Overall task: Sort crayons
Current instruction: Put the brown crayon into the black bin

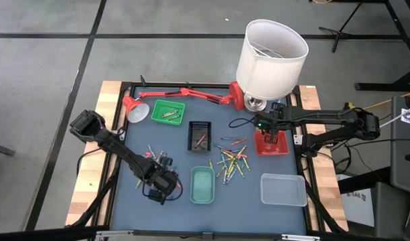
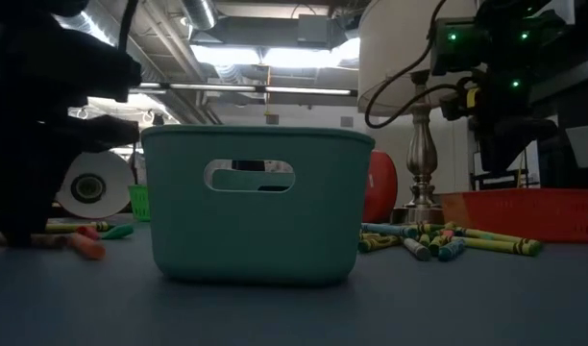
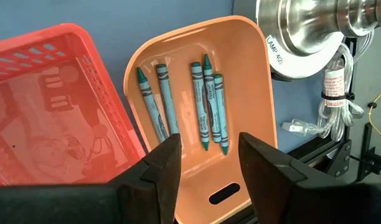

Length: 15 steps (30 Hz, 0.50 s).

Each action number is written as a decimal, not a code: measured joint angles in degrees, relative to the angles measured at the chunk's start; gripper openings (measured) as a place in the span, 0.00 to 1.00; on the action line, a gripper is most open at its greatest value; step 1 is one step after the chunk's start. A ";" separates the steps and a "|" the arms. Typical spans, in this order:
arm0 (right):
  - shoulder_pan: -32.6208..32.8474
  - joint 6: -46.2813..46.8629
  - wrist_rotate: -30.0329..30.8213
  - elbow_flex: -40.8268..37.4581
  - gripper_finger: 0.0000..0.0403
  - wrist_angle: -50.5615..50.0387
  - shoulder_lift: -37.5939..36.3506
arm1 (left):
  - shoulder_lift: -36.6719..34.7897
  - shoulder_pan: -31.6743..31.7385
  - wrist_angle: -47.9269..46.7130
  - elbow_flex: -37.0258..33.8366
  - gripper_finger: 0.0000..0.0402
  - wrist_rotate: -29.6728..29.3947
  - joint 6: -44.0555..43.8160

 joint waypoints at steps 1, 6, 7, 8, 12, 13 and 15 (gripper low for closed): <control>0.00 0.00 -0.01 0.00 0.39 0.00 0.00 | 0.00 0.25 0.00 0.00 0.08 0.00 0.01; 0.00 0.00 -0.02 0.00 0.39 0.00 0.00 | 0.00 1.59 0.44 0.00 0.09 0.47 0.01; 0.00 0.00 -0.02 0.00 0.39 0.00 0.00 | 0.00 1.92 0.62 0.00 0.09 0.91 0.00; 0.00 0.00 -0.02 0.00 0.39 0.00 0.00 | 0.00 2.24 0.70 0.00 0.09 1.64 0.00; 0.00 0.00 -0.02 0.00 0.39 0.00 0.00 | 0.00 3.35 0.68 0.00 0.09 3.17 0.00; 0.00 0.00 -0.02 0.00 0.39 0.00 0.00 | 0.00 3.61 0.70 0.00 0.09 3.19 0.00; 0.00 0.00 -0.02 0.00 0.39 0.00 0.00 | -0.01 4.03 0.68 0.00 0.09 3.19 -0.02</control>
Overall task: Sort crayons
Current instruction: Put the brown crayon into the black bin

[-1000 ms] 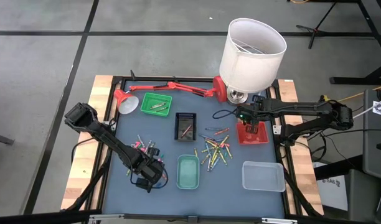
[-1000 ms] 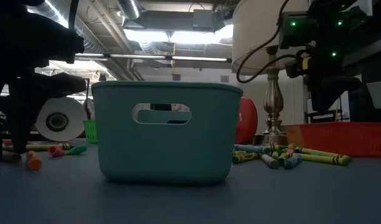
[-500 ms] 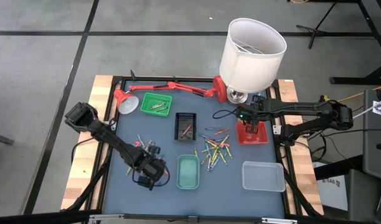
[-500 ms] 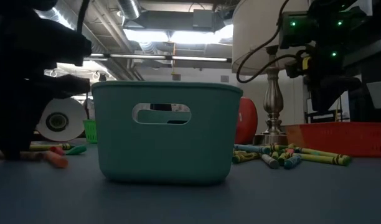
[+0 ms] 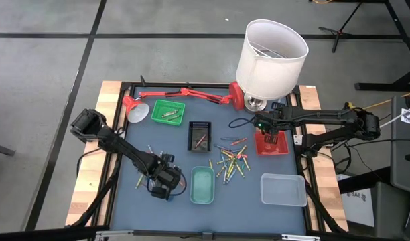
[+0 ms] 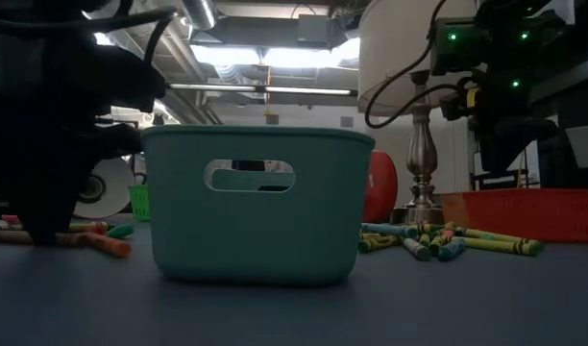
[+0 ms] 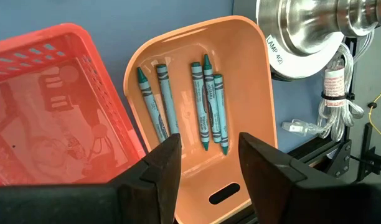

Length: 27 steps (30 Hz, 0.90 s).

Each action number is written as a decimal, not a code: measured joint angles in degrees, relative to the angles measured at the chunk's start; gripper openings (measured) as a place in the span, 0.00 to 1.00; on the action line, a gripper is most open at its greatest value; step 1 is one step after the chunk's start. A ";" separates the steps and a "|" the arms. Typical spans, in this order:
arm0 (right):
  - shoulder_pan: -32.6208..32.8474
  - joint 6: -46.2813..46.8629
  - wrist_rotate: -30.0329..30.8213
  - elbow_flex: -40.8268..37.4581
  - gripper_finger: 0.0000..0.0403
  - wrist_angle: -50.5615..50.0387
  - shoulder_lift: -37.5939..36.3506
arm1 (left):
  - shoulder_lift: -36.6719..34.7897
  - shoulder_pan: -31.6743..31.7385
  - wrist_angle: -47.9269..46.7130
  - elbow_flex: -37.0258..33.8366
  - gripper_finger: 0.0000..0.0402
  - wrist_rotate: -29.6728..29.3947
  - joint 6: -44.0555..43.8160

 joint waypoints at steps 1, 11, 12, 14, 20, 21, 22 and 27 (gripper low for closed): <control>0.00 0.00 0.00 0.00 0.39 -0.01 0.00 | 0.01 0.19 0.00 0.00 0.09 0.00 -0.02; 0.00 0.00 0.00 0.00 0.39 -0.02 0.00 | -0.01 0.69 2.20 0.00 0.10 0.05 -0.11; 0.00 -0.02 0.00 0.00 0.39 -0.02 0.00 | 0.00 0.69 2.38 0.00 0.10 0.03 -0.13; 0.00 -0.02 0.00 0.00 0.39 -0.02 0.00 | 0.00 0.69 2.49 0.00 0.12 -0.17 -0.14; 0.00 -0.02 0.00 0.00 0.39 0.00 0.00 | 1.24 0.67 3.04 0.00 0.21 -0.31 -0.32; 0.00 -0.02 -0.02 0.00 0.39 -0.04 0.00 | 1.80 0.58 3.39 0.07 0.22 -0.26 -0.32; 0.00 -0.02 -0.02 0.02 0.39 -0.04 0.00 | 2.26 0.56 3.61 0.14 0.23 -0.28 -0.33; 0.00 -0.02 -0.04 0.02 0.39 -0.06 0.00 | 3.27 0.56 3.83 0.22 0.24 -0.44 0.29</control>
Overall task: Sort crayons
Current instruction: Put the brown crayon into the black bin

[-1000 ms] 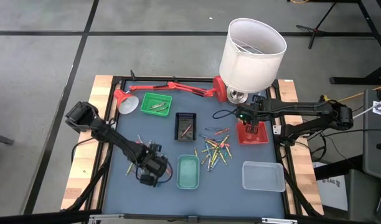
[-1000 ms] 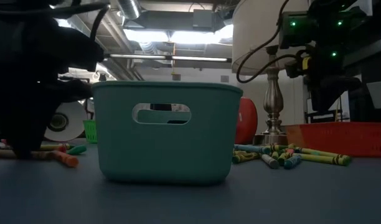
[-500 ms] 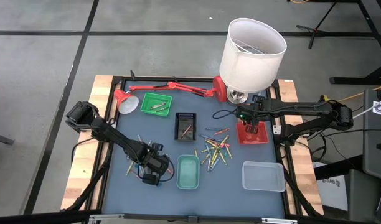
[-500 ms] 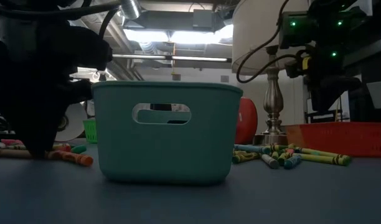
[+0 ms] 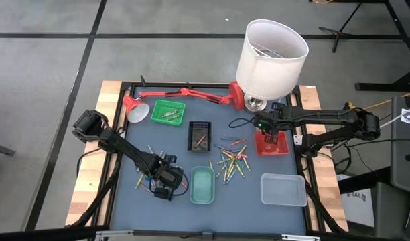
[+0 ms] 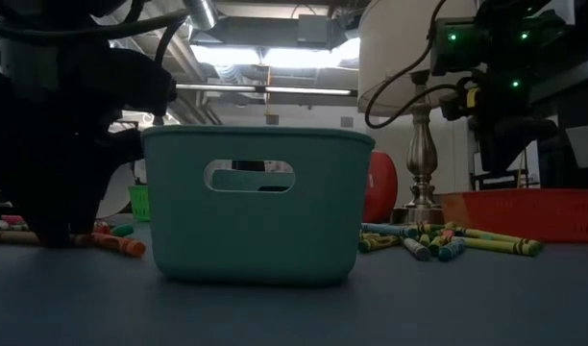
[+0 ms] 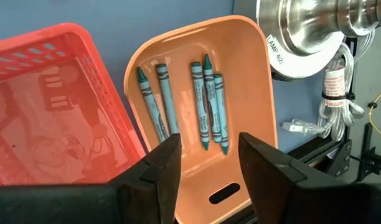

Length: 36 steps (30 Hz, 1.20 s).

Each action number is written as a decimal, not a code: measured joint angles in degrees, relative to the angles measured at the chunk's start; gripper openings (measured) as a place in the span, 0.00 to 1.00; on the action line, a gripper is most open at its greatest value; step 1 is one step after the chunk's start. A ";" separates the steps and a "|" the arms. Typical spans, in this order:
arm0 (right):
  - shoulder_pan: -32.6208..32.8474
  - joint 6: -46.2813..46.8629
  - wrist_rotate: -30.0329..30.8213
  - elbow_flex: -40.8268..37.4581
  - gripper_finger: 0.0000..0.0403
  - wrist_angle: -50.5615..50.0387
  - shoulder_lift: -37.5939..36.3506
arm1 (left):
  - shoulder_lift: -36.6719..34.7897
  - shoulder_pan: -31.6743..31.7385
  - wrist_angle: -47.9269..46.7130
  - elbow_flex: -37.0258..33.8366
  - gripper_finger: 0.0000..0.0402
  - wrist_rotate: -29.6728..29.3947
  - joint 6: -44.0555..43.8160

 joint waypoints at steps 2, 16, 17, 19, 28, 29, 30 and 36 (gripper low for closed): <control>-0.01 -0.02 0.02 0.00 0.39 0.02 0.00 | 0.04 0.01 0.02 -0.04 0.22 -0.18 0.38; 0.00 -0.13 0.02 0.00 0.39 0.04 0.00 | -1.87 0.07 -0.41 -0.24 0.01 -0.44 1.24; -0.02 -0.13 0.02 0.00 0.39 0.04 0.00 | -2.53 0.12 -0.43 -0.34 0.01 -0.43 1.26; 0.00 -0.13 0.02 0.00 0.39 0.04 0.00 | -4.23 0.32 -0.82 -0.48 0.01 -0.95 1.26; -0.02 -0.13 0.02 0.00 0.39 0.08 0.00 | -15.98 5.30 -1.78 -0.33 0.02 -2.30 1.26; 0.00 -0.13 0.02 0.00 0.39 0.08 0.00 | -17.21 6.14 -2.06 -0.33 0.02 -3.21 1.28; -0.02 -0.13 0.02 0.00 0.39 0.08 0.00 | -18.38 7.06 -2.36 -0.33 0.02 -4.24 1.28; 0.00 -0.13 0.02 0.00 0.39 0.10 0.00 | -24.81 13.76 -2.42 -0.33 0.02 -10.52 1.30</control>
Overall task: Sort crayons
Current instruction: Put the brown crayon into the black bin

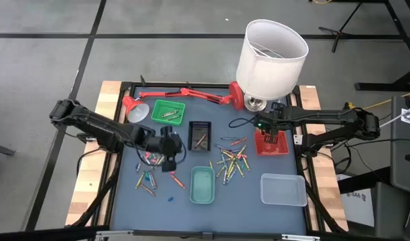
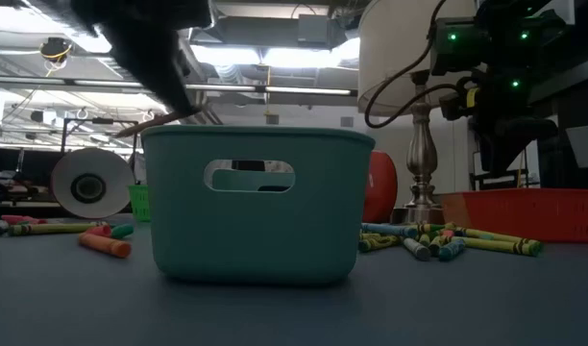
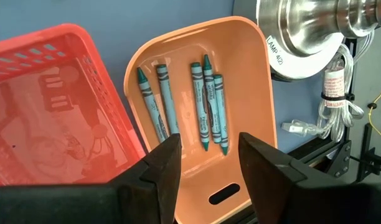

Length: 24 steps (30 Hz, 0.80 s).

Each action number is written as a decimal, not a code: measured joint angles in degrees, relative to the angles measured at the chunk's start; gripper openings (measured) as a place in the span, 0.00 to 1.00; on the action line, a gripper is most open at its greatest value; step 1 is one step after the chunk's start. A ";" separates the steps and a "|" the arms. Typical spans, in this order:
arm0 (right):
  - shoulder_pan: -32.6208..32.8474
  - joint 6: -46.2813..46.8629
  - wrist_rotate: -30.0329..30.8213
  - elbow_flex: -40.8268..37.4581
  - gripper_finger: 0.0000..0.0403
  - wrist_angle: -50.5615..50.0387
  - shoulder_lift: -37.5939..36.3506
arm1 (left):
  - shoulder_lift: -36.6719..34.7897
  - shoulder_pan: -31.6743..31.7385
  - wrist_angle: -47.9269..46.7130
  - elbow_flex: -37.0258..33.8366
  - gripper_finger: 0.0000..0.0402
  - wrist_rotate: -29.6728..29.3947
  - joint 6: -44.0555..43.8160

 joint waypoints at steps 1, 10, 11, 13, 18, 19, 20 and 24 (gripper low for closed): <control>-0.01 0.00 0.00 0.00 0.39 0.02 0.00 | -0.65 1.10 0.17 0.00 0.02 -0.63 0.00; 0.00 0.00 0.00 0.00 0.39 0.44 0.00 | -0.44 9.28 11.97 0.22 0.02 -2.78 -2.56; -0.02 -0.02 0.00 0.00 0.39 0.46 0.00 | 0.24 9.77 13.72 0.22 0.02 -2.76 -4.04; -0.02 0.00 0.00 0.00 0.39 0.52 -0.02 | 2.20 10.52 18.48 0.22 0.02 -2.85 -6.80; 0.00 -0.02 -0.01 0.00 0.39 1.67 -0.04 | 7.79 11.47 24.99 0.22 0.02 -2.72 -11.15; 0.00 -0.02 -0.11 0.00 0.39 1.79 -0.04 | 8.85 11.55 25.32 0.20 0.02 -2.73 -11.66; -0.02 -0.02 -0.39 0.00 0.39 1.75 -0.04 | 10.02 11.59 26.34 0.20 0.02 -2.81 -12.34; 0.00 -0.19 -1.21 0.04 0.39 1.45 -0.04 | 14.06 11.81 28.22 0.15 0.03 -2.86 -12.63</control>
